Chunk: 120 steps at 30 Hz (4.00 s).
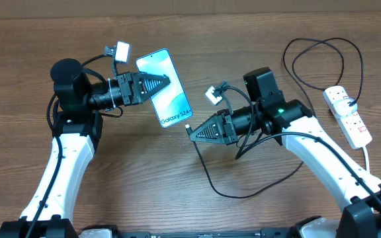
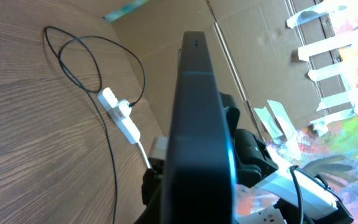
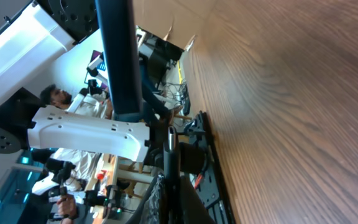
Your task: Plug charger to phone and switch on socket
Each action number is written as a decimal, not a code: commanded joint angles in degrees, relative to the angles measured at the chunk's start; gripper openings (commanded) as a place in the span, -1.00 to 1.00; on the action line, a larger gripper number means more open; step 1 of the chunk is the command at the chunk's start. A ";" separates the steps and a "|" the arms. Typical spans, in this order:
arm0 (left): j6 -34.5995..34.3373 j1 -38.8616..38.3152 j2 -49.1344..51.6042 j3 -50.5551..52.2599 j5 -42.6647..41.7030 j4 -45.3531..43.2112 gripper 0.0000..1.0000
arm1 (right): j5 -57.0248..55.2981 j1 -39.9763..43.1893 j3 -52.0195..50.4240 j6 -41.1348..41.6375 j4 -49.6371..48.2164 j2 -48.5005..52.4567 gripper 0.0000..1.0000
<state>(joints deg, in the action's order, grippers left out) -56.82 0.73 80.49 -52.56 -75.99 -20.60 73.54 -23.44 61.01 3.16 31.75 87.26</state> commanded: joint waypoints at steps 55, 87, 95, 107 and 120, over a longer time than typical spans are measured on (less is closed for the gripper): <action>0.85 -0.42 -0.26 -1.18 -0.26 -0.61 -0.92 | 1.14 -1.70 -0.31 14.49 -12.70 -0.02 -0.92; 0.02 0.90 -0.26 -1.18 -3.15 -0.66 -0.91 | -1.01 -1.95 -0.31 14.43 -14.40 -0.02 -0.92; 0.00 0.83 -0.26 -1.18 -3.13 -0.66 -0.91 | -1.01 -1.95 -0.31 14.45 -14.58 -0.02 -0.92; 0.02 -0.20 -0.26 -1.18 -3.02 -0.66 -0.91 | -0.79 -1.95 -0.31 14.91 -16.35 -0.02 -0.92; 0.11 -1.16 -0.26 -1.18 -2.91 -0.63 -0.92 | 0.07 -1.95 -0.31 15.15 -16.76 -0.02 -0.92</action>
<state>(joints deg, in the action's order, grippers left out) -56.86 1.10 80.49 -52.56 -75.79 -20.97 73.56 -25.78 60.58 18.06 16.21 87.26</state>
